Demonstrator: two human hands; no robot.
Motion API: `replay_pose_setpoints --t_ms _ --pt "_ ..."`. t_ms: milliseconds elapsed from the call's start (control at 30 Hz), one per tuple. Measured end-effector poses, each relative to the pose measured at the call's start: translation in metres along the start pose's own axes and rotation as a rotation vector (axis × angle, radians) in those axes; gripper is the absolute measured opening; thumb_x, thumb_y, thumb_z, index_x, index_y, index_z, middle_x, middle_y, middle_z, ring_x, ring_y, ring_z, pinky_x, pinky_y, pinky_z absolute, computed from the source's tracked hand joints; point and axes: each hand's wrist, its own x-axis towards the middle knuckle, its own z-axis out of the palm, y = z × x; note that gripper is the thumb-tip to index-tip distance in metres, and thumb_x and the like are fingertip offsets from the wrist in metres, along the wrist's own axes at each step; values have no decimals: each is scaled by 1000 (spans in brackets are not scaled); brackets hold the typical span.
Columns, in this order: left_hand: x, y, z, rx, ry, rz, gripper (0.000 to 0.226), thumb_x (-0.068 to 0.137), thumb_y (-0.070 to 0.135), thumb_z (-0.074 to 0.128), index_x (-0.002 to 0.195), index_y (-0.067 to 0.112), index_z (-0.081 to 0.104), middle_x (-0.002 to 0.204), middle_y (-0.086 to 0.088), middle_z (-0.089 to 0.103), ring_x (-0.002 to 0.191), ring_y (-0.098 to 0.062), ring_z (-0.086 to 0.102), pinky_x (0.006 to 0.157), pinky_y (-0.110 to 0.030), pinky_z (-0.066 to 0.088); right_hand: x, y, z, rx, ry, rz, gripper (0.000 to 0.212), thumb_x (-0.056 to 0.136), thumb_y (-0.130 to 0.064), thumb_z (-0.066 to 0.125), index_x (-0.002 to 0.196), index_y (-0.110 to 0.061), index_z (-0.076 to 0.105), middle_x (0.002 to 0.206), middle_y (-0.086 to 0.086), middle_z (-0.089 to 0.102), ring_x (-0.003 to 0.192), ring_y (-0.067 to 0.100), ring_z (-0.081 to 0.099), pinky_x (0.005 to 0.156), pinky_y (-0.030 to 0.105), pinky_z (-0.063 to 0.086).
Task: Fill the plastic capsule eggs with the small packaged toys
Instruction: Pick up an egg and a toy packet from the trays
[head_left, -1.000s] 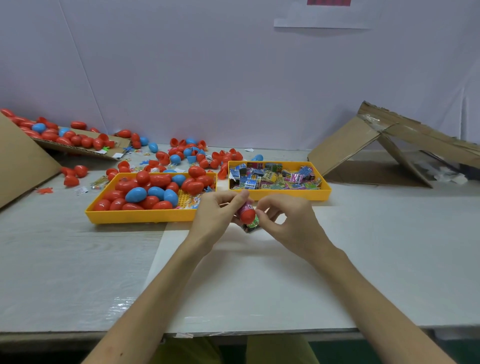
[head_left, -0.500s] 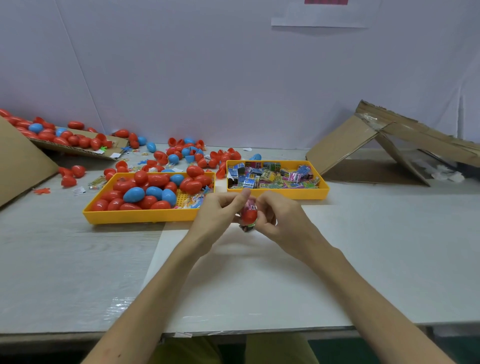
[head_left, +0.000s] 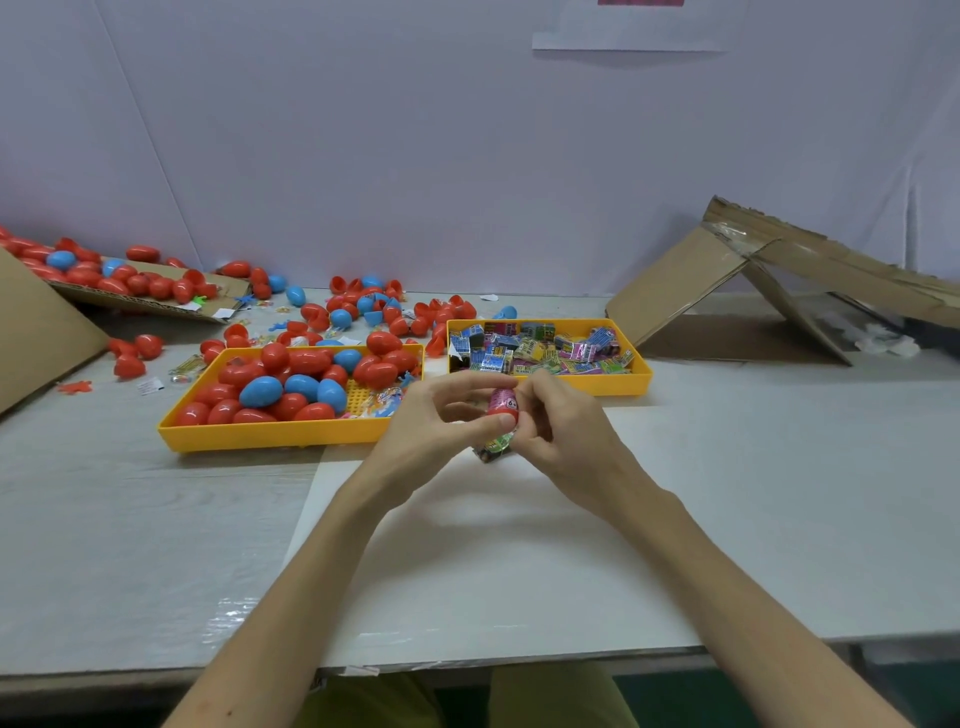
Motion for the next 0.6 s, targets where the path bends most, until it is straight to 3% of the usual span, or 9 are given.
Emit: replay_pose_setpoints --t_ms 133,300,433,533,600 --pt "1 -3 2 -10 34 13 31 84 6 80 110 23 77 100 -2 75 88 -29 73 73 -35 62 -1 -4 0 -26 7 -5 15 86 -10 53 85 -21 42 75 -19 39 70 0 43 61 12 33" --pt "-1 -2 6 -21 38 22 30 85 8 79 111 22 77 98 -3 75 83 -24 73 68 -28 59 -3 -8 -2 -44 12 -5 8 88 -21 48 84 -15 45 74 -16 37 67 2 40 58 16 31" --pt "-1 -2 6 -36 23 16 31 85 8 79 112 24 77 102 -1 75 89 -26 74 72 -28 59 -3 -11 -2 -56 29 -16 20 86 -31 41 85 -12 47 76 -12 39 68 8 36 58 19 32" --pt "0 -1 4 -43 2 6 32 83 13 77 110 30 77 104 -2 75 95 -36 68 76 -31 60 -2 -12 -1 -39 36 -10 7 88 -23 46 86 -17 42 77 -16 37 70 2 39 59 13 32" --pt "0 0 4 -39 -14 -1 32 81 16 76 108 33 77 104 0 74 96 -40 64 77 -34 59 -1 -13 0 -64 43 -16 11 87 -11 51 86 -18 42 78 -9 40 70 7 35 60 11 33"
